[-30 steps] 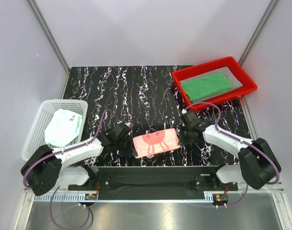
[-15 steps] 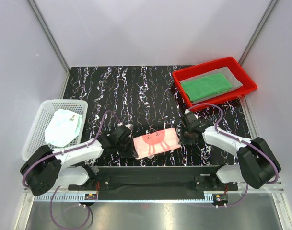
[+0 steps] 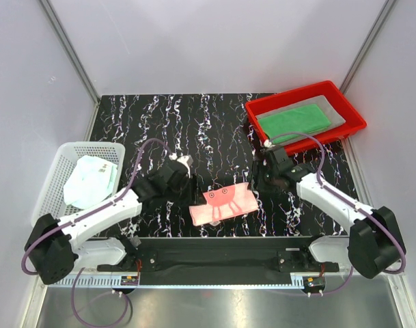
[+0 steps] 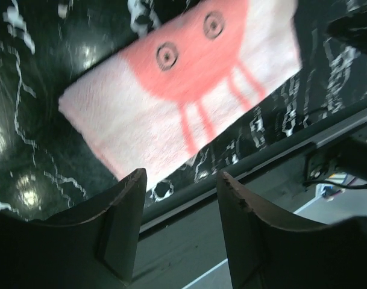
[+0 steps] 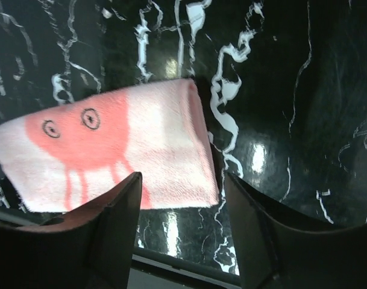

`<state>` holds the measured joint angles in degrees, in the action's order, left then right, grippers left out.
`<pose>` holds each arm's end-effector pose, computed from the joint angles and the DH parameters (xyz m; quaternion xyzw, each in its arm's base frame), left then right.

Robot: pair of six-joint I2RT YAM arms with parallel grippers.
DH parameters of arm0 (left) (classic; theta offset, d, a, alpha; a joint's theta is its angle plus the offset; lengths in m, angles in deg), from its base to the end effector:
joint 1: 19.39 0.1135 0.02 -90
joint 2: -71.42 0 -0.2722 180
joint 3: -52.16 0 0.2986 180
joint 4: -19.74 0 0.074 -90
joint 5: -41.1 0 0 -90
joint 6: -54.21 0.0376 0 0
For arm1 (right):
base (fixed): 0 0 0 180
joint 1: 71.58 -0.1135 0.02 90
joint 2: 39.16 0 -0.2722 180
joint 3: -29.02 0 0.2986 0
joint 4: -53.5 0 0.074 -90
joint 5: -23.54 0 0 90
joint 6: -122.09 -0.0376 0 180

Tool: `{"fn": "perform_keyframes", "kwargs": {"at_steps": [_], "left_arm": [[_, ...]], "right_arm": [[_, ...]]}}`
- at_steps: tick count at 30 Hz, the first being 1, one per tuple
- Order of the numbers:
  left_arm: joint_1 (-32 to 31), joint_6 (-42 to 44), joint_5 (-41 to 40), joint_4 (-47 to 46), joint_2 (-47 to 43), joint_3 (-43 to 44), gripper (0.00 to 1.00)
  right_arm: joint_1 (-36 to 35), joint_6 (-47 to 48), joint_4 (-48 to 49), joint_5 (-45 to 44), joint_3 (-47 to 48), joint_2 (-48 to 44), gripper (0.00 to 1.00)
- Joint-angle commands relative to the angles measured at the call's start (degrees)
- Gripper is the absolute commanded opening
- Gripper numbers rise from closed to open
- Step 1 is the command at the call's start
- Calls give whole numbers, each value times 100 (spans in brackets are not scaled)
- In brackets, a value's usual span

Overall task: Fold and stack the towels
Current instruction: Fold the towel, then neatly place the folded towel into the bin

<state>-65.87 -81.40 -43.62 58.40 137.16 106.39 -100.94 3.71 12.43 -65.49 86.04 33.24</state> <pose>0.1849 -0.1997 0.2165 0.0228 0.9391 -0.2750 0.2050 0.2501 0.1414 0.2008 -0.0106 0.9574 0.1464 0.2488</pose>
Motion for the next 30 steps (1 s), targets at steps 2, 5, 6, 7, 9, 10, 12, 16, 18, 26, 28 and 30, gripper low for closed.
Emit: {"fn": "perform_keyframes", "kwargs": {"at_steps": [2, 5, 6, 7, 9, 10, 12, 16, 18, 26, 28, 30], "left_arm": [[192, 342, 94, -297, 437, 219, 54], [201, 307, 263, -640, 878, 79, 52], [209, 280, 272, -711, 975, 26, 52], [227, 271, 263, -860, 1150, -96, 52], [271, 263, 228, -896, 1317, -158, 52], [323, 271, 211, -905, 1380, -194, 52], [376, 289, 132, -862, 1529, -203, 51], [499, 315, -44, -668, 1565, -194, 51], [543, 307, -88, -650, 1548, -246, 51], [614, 219, -106, -729, 1530, -536, 51], [605, 166, -106, -773, 1504, -650, 51], [605, 96, -80, -817, 1469, -764, 51]], "right_arm": [[448, 675, 266, 1017, 308, 282, 65], [686, 773, 442, 1326, 335, 686, 65], [730, 799, 486, 1518, 335, 766, 66], [748, 877, 573, 1729, 326, 949, 66], [800, 922, 609, 1844, 335, 1178, 66], [809, 922, 618, 1897, 326, 1284, 65], [845, 870, 750, 2072, 256, 1574, 61], [845, 668, 934, 2197, -7, 1891, 56], [845, 580, 1049, 2188, -130, 1927, 54], [845, 395, 1479, 2452, -710, 1682, 49], [845, 333, 1480, 2478, -833, 1620, 47], [845, 220, 1523, 2504, -904, 1558, 44]]}}
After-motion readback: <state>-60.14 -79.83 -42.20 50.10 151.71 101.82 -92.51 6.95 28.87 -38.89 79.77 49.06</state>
